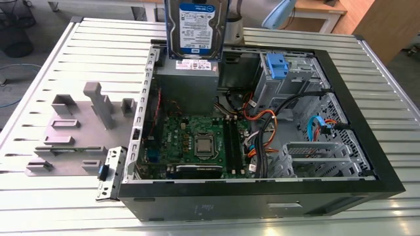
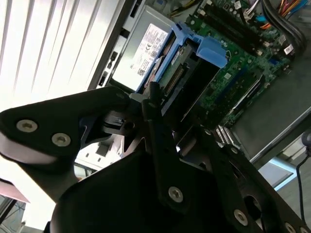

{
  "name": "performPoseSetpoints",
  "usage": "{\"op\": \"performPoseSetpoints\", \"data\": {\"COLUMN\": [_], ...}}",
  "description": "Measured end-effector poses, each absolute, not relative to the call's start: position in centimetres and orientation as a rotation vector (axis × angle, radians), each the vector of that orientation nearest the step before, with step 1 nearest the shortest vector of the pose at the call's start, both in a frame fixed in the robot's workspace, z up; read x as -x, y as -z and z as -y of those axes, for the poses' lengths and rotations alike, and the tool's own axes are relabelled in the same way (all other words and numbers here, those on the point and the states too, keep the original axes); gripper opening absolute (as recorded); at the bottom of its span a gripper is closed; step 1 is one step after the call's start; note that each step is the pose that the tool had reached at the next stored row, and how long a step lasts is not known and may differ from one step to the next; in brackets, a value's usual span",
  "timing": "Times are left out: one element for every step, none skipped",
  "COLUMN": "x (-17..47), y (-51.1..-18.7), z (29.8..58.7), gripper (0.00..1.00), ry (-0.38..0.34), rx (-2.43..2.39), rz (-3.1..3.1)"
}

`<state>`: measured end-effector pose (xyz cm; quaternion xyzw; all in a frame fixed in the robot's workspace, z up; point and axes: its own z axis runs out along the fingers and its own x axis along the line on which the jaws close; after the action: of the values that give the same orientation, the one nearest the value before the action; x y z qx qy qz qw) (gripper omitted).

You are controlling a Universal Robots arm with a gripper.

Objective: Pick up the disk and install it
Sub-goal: 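Pick up the disk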

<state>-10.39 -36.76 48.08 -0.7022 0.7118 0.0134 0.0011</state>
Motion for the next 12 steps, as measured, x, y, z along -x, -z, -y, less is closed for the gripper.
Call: {"op": "performPoseSetpoints", "data": {"x": [9.9, 9.5, 9.0, 8.6, 8.1, 7.7, 7.2, 6.8, 6.3, 5.9, 5.5, 5.1], "y": [-48.1, -48.1, -48.1, -48.1, -48.1, -48.1, -48.1, -48.1, -48.1, -48.1, -48.1, -48.1], "z": [36.8, 36.8, 36.8, 36.8, 36.8, 36.8, 36.8, 36.8, 36.8, 36.8, 36.8, 36.8], "gripper": [0.35, 0.35, 0.35, 0.35, 0.35, 0.35, 0.35, 0.35, 0.35, 0.35, 0.35, 0.35], "ry": [-0.042, -0.042, -0.042, -0.042, -0.043, -0.043, -0.043, -0.043, -0.043, -0.043, -0.043, -0.043], "rx": [2.205, 2.205, 2.205, 2.205, 2.205, 2.205, 2.205, 2.205, 2.205, 2.205, 2.205, 2.205], "rz": [-2.235, -2.235, -2.235, -2.235, -2.235, -2.235, -2.235, -2.235, -2.235, -2.235, -2.235, -2.235]}}
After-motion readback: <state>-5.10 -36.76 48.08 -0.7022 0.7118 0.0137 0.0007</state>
